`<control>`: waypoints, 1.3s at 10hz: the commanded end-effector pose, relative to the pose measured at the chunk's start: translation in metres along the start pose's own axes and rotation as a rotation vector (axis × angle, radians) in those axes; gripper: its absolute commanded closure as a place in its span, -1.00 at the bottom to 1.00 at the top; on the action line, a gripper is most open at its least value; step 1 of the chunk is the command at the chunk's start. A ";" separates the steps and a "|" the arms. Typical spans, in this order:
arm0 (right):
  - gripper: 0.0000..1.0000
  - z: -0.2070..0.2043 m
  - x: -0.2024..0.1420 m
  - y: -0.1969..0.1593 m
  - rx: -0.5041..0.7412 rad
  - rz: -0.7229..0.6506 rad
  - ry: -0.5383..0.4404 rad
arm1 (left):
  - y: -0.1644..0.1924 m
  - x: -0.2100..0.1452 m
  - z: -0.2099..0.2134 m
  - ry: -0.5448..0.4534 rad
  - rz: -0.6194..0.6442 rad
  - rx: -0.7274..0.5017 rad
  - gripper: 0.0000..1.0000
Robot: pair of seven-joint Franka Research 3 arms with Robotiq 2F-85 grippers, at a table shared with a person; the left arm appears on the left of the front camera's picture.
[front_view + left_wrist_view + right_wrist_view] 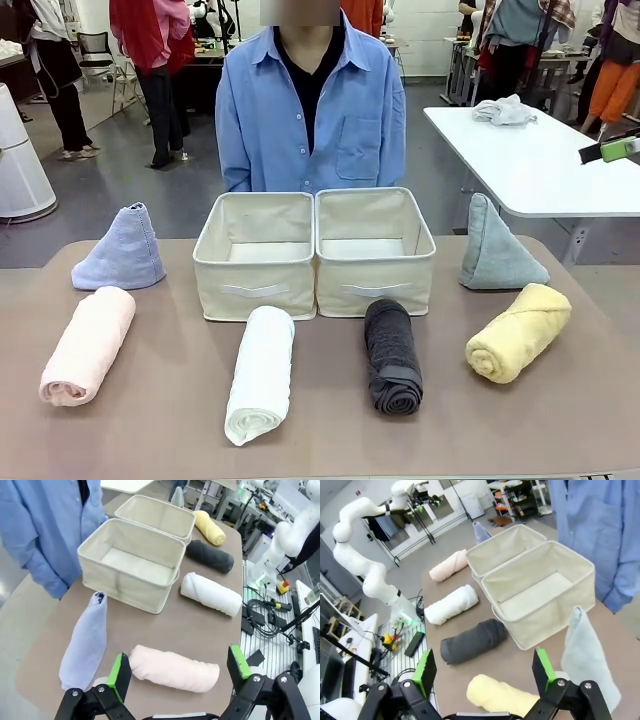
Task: Sort the towels based on their folding style.
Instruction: Pick up one triangle-folded towel and place it in the left Fabric basket.
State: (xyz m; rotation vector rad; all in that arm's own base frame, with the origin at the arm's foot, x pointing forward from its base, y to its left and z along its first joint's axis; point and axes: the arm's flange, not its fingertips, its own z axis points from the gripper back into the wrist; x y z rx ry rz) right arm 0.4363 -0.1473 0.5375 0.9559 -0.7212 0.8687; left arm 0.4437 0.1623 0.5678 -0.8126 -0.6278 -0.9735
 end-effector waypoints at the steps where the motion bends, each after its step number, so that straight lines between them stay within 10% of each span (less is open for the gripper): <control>1: -1.00 0.000 0.007 0.008 -0.030 0.032 0.001 | 0.005 -0.002 0.011 -0.035 -0.011 0.014 -1.00; 13: -1.00 0.009 0.010 0.015 -0.040 0.029 0.013 | 0.000 -0.017 0.027 -0.028 0.025 0.048 -1.00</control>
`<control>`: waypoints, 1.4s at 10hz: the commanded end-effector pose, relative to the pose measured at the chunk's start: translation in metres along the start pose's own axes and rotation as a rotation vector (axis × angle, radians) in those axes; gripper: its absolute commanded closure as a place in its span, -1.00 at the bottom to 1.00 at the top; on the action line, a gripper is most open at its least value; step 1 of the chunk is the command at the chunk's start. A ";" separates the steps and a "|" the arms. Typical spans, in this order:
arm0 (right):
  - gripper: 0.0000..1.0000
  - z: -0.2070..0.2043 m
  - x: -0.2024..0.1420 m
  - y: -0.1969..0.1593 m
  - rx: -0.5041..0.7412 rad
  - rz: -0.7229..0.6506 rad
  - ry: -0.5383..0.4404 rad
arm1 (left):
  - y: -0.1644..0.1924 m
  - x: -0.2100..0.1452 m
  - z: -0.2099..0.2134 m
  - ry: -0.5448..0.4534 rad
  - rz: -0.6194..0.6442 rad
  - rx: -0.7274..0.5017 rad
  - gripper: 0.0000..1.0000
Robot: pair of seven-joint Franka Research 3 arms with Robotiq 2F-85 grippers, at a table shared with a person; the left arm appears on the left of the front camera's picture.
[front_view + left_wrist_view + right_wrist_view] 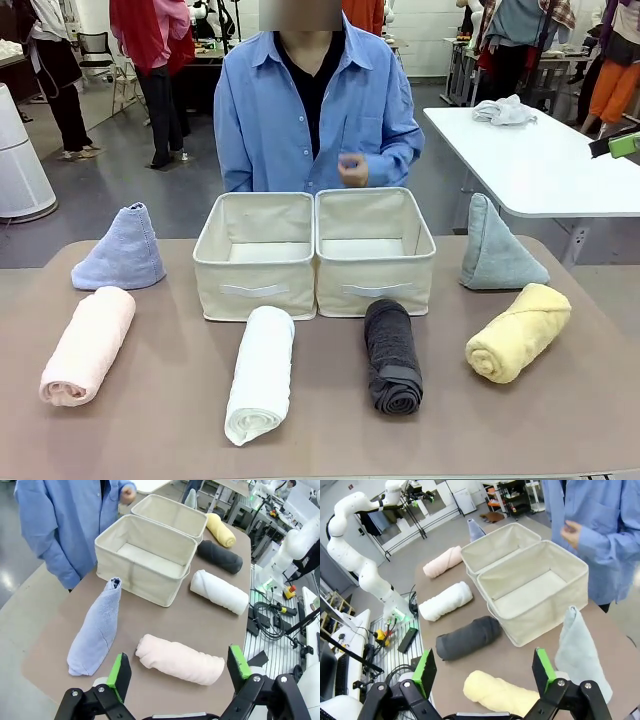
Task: Sort the towels based on their folding style.
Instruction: Pick up one triangle-folded towel and place it in the left Fabric basket.
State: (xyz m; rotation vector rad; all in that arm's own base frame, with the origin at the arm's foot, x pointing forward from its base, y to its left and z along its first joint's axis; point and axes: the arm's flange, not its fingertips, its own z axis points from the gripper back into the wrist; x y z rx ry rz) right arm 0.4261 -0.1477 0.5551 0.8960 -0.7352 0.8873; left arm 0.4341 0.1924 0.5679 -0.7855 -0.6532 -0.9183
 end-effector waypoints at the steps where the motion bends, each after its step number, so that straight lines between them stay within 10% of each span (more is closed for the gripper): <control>1: -1.00 0.000 0.001 -0.001 0.004 -0.003 -0.009 | -0.001 0.001 0.001 -0.008 -0.006 -0.003 -1.00; 9: -1.00 0.000 0.001 -0.001 0.004 -0.003 -0.009 | 0.000 0.000 0.000 0.001 0.000 0.000 -1.00; 14: -1.00 0.000 0.001 -0.001 0.004 -0.003 -0.009 | 0.028 0.096 -0.111 0.655 -0.169 0.136 -1.00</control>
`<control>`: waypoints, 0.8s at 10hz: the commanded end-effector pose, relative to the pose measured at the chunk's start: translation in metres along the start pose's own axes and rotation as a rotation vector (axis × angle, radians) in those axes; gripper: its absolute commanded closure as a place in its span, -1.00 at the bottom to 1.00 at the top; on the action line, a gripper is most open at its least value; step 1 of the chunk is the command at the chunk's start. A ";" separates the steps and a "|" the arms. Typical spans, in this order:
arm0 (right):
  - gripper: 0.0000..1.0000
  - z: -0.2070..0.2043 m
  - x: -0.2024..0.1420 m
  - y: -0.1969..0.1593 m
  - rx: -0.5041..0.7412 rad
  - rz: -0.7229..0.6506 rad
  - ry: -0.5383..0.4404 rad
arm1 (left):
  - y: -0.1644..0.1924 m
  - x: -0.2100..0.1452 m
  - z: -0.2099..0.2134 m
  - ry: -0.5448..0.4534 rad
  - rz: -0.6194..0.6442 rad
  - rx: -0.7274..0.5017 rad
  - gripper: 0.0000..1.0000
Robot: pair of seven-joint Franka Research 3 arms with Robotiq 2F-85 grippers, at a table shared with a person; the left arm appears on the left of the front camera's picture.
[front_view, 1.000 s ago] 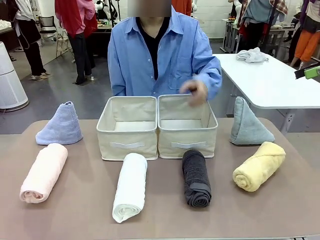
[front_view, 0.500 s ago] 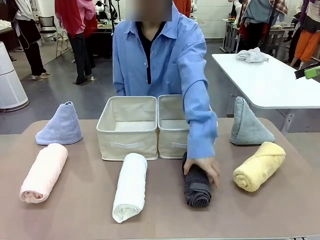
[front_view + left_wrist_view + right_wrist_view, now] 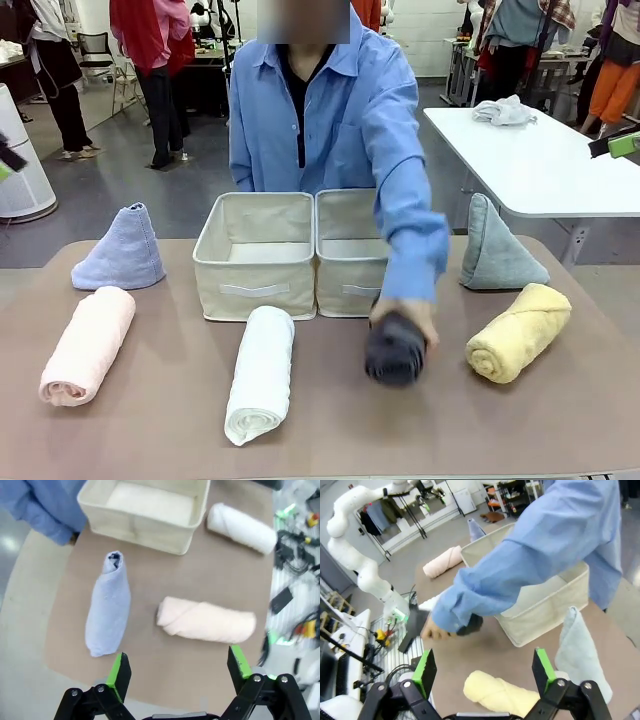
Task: Sort the towels based on their folding style.
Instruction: Pick up one triangle-folded towel and place it in the left Fabric basket.
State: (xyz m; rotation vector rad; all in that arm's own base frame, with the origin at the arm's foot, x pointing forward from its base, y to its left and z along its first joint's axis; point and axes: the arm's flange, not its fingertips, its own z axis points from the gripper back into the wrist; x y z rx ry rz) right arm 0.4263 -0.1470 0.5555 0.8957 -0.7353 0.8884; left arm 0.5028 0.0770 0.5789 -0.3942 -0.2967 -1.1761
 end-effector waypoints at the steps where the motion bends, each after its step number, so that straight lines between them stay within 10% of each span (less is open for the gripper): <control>1: -1.00 0.000 0.000 -0.001 0.003 -0.004 -0.010 | 0.023 0.027 -0.028 0.205 -0.044 0.067 -1.00; 8: -1.00 0.000 0.000 -0.001 0.003 -0.004 -0.010 | 0.072 0.081 -0.118 0.307 -0.211 0.120 -1.00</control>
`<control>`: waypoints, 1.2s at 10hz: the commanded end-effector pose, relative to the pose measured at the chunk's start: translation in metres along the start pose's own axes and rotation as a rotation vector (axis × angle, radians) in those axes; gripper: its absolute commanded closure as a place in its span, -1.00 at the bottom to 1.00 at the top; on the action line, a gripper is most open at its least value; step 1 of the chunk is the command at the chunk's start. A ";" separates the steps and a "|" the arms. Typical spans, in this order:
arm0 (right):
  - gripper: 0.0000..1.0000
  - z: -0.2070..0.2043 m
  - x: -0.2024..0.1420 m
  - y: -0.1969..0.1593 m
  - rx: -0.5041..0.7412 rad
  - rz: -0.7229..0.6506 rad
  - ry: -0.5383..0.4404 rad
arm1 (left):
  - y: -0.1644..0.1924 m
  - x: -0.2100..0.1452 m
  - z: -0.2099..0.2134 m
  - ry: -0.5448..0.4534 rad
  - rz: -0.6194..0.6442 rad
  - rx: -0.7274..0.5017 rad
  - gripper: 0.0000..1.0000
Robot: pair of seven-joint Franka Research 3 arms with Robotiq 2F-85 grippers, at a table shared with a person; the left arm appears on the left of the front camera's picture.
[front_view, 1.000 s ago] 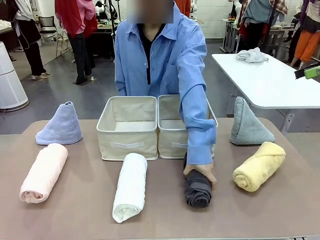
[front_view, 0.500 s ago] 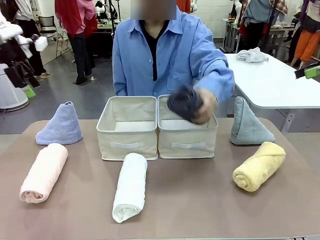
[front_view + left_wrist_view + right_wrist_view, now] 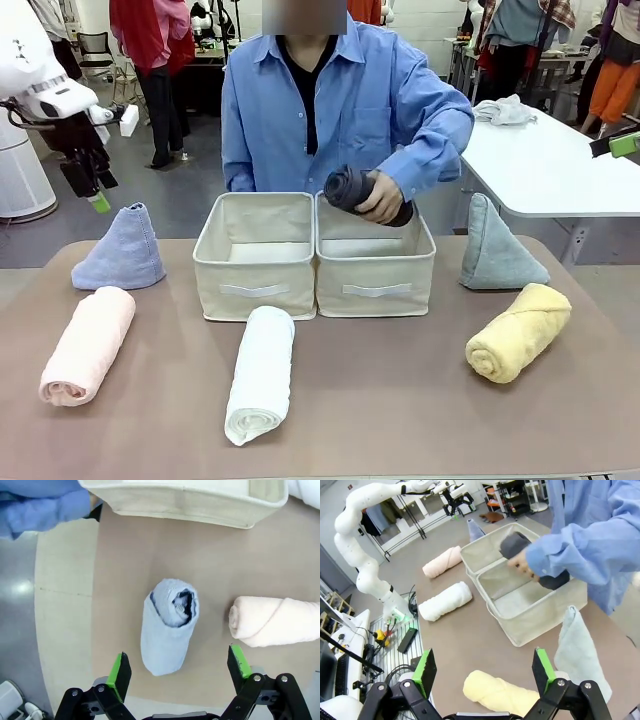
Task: Sort the towels based on their folding style.
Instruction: Pick up one triangle-folded towel and place it in the left Fabric basket.
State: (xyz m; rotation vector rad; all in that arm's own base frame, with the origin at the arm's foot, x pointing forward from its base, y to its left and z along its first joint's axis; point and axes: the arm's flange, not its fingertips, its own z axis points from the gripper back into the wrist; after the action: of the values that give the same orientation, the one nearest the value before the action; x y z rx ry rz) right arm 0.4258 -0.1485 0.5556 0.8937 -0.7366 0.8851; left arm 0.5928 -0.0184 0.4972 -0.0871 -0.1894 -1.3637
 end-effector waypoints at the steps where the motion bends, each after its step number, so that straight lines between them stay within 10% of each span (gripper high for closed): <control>1: -1.00 -0.001 0.001 -0.001 0.007 -0.003 -0.009 | 0.008 0.007 -0.010 0.047 -0.031 -0.036 -1.00; 10: -1.00 -0.001 0.001 -0.001 0.007 -0.003 -0.009 | 0.035 0.005 -0.075 -0.021 0.007 -0.113 -1.00; 11: -1.00 -0.001 0.001 -0.001 0.007 -0.003 -0.009 | 0.035 0.005 -0.075 -0.029 0.005 -0.112 -0.11; 12: -1.00 -0.001 0.001 -0.001 0.007 -0.003 -0.009 | 0.036 0.004 -0.073 -0.028 0.011 -0.111 0.17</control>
State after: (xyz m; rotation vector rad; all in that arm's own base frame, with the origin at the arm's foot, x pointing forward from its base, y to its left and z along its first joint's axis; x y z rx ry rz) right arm 0.4257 -0.1487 0.5555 0.8934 -0.7365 0.8846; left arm 0.6293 -0.0300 0.4231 -0.1738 -0.1234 -1.3651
